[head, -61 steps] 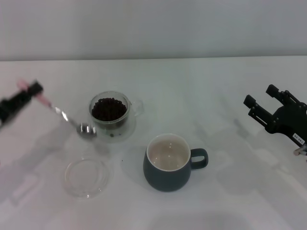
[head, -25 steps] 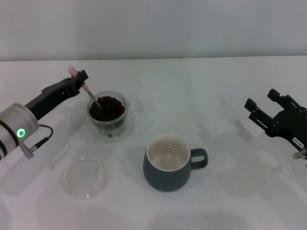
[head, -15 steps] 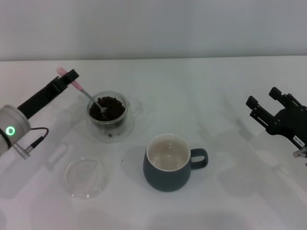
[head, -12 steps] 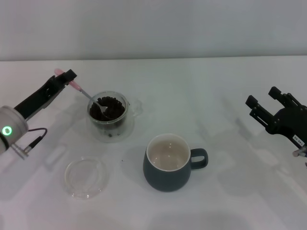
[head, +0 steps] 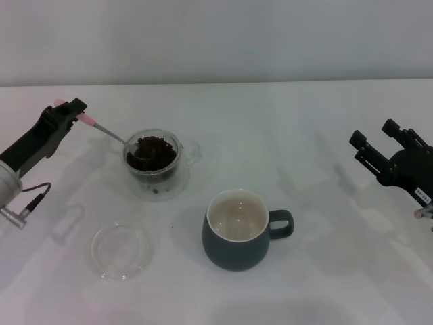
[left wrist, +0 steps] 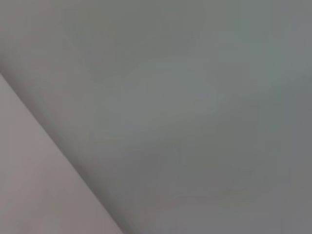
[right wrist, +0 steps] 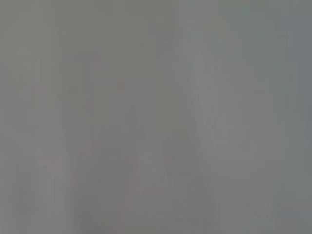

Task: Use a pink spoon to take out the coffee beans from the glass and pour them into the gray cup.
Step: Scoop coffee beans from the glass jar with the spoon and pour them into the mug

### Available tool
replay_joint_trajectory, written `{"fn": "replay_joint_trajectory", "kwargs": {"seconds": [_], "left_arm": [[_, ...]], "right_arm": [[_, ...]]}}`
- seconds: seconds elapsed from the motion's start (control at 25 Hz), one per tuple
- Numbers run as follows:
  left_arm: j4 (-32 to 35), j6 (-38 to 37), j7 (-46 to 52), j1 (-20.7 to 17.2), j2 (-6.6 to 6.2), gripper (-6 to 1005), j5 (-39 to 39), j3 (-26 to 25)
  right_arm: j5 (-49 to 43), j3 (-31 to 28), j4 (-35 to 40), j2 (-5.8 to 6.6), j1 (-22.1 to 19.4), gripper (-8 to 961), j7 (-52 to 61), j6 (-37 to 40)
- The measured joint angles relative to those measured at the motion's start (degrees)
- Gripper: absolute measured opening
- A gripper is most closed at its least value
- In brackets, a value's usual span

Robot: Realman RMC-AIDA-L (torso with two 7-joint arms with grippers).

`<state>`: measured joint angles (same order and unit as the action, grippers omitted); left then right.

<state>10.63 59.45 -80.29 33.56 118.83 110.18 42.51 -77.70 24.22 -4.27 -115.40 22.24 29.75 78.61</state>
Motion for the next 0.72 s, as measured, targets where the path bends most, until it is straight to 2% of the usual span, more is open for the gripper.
{"fn": "replay_joint_trajectory", "kwargs": {"seconds": [0.44,0.56,0.72], "left_arm": [[0.1,10.9,4.7,0.0,0.00,128,-2.4,0.5],[0.4,13.7,5.3,3.0,-0.08,127,-7.6,2.4],[2.4,14.3,5.6,4.8,-0.08,127,-10.8,6.0]], "right_arm": [[0.0,-0.5,0.1,0.00,0.1,789,0.2,0.3],[0.0,-0.5,0.1,0.00,0.1,789,0.3,0.3],[0.0,-0.6,0.1,0.00,0.1,789,0.4,0.3]]}}
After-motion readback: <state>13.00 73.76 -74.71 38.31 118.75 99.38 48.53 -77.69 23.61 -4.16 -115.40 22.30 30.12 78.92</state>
